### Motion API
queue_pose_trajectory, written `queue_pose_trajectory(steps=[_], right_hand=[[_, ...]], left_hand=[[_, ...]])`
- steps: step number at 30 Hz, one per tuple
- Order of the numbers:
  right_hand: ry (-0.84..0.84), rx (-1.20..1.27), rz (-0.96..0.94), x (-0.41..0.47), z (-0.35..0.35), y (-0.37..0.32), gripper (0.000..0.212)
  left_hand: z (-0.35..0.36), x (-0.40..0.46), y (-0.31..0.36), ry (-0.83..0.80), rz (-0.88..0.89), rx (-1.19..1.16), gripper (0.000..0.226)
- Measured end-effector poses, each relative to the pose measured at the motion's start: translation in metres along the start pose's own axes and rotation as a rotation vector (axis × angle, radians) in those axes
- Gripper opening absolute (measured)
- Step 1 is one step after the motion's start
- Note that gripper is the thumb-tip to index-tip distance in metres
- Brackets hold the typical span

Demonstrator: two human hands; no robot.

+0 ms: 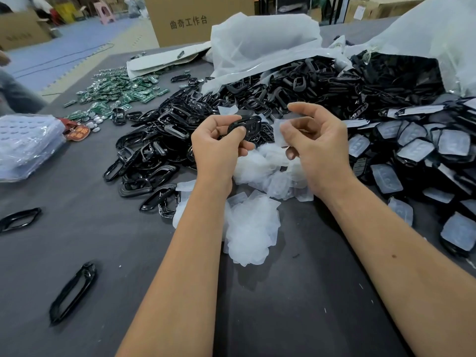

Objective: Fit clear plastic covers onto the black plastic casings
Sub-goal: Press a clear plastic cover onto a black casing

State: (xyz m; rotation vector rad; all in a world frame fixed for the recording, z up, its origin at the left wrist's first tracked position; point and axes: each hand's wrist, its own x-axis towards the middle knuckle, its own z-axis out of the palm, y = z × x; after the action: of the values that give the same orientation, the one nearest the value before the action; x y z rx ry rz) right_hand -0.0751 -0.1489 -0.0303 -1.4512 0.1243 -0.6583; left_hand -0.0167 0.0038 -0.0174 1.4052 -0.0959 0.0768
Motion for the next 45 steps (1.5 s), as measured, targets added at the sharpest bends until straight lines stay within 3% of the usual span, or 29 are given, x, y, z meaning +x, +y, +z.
queue_pose_trajectory(steps=[14,25,39,45], right_hand=[[-0.024,0.085,0.027,-0.0065,0.0060,-0.0051,0.004],[-0.029,0.125,0.020,-0.0056,0.0039,-0.0060,0.008],[-0.066,-0.237,-0.124,-0.0024,0.0049,0.0025,0.001],[-0.030,-0.322,-0.154,-0.0034,0.0049,0.0020,0.020]], left_hand=[[0.0009,-0.0022,-0.0023,-0.150,0.041,-0.005,0.029],[0.0003,-0.0010,-0.0021,-0.174,-0.011,-0.057,0.027],[0.0045,-0.0074,0.0038,-0.268,-0.082,-0.142,0.034],[0.0031,-0.0074,0.0029,-0.265,-0.053,-0.093,0.033]])
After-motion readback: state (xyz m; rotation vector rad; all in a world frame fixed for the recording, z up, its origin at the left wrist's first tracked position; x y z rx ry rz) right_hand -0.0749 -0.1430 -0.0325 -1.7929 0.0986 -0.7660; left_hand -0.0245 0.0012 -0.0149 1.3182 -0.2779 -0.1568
